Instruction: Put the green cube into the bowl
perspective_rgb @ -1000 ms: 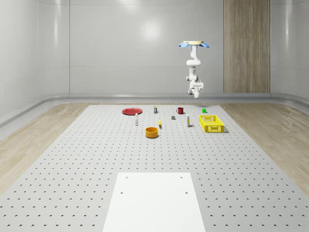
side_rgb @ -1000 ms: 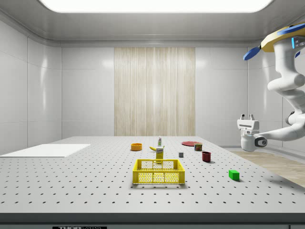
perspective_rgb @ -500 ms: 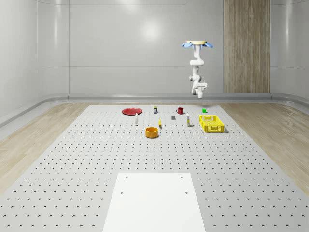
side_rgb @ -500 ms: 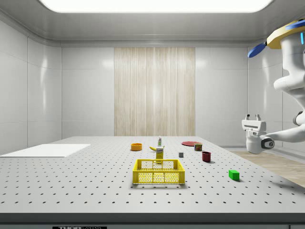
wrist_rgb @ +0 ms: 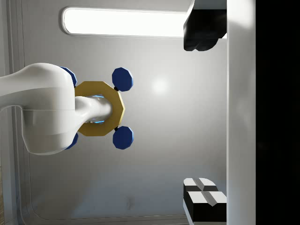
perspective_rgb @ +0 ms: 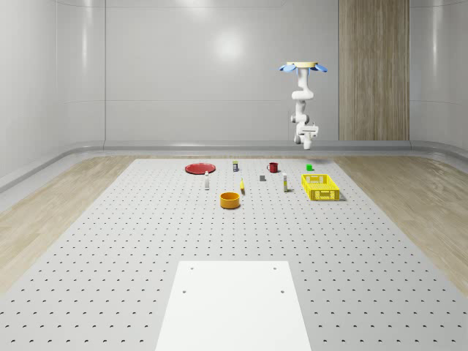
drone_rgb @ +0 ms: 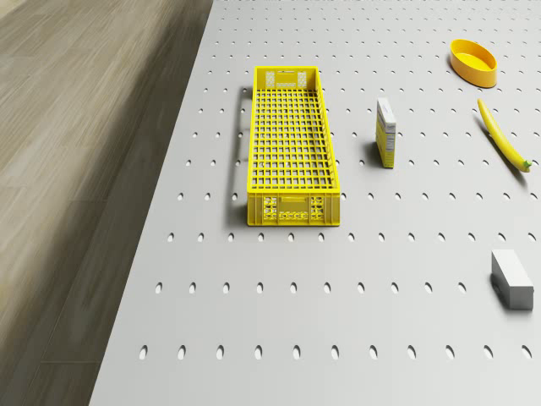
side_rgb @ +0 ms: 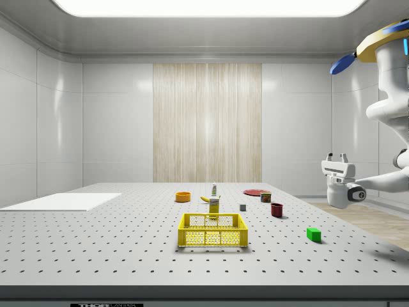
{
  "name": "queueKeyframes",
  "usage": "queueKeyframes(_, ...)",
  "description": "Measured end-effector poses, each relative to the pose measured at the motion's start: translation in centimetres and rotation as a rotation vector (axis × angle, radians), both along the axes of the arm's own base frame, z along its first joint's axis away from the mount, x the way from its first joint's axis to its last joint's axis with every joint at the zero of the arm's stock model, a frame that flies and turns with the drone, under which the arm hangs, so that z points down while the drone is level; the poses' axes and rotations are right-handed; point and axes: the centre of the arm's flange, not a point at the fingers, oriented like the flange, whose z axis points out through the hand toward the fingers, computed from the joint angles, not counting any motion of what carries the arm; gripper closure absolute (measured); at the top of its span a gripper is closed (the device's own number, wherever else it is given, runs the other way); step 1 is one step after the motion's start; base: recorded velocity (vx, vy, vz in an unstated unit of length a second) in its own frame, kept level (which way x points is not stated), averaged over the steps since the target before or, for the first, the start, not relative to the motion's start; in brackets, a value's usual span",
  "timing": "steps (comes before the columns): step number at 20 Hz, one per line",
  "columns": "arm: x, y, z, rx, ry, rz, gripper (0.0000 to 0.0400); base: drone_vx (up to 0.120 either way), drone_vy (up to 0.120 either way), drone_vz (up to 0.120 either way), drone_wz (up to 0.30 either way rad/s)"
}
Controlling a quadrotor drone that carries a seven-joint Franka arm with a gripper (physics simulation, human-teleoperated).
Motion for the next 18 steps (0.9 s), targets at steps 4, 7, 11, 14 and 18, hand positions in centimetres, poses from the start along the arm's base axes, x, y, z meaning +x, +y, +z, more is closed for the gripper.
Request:
queueKeyframes(4, 0.0, 0.5, 0.0, -0.045, -0.003, -0.001, 0.0000, 0.120, 0.000, 0.000, 0.000)
queueKeyframes(7, 0.0, 1.1, -0.1, -0.107, -0.005, -0.003, 0.0000, 0.120, 0.000, -0.040, 0.000)
queueKeyframes(11, -0.1, 2.5, -0.4, -0.254, -0.008, -0.007, 0.0000, 0.120, 0.000, -0.030, 0.000)
queueKeyframes(14, -0.1, 4.2, -1.2, -0.446, -0.010, -0.012, 0.0000, 0.120, 0.000, 0.000, 0.000)
queueKeyframes(18, 0.0, 7.4, -4.0, -0.876, -0.011, -0.024, 0.0000, 0.120, 0.000, -0.120, 0.000)
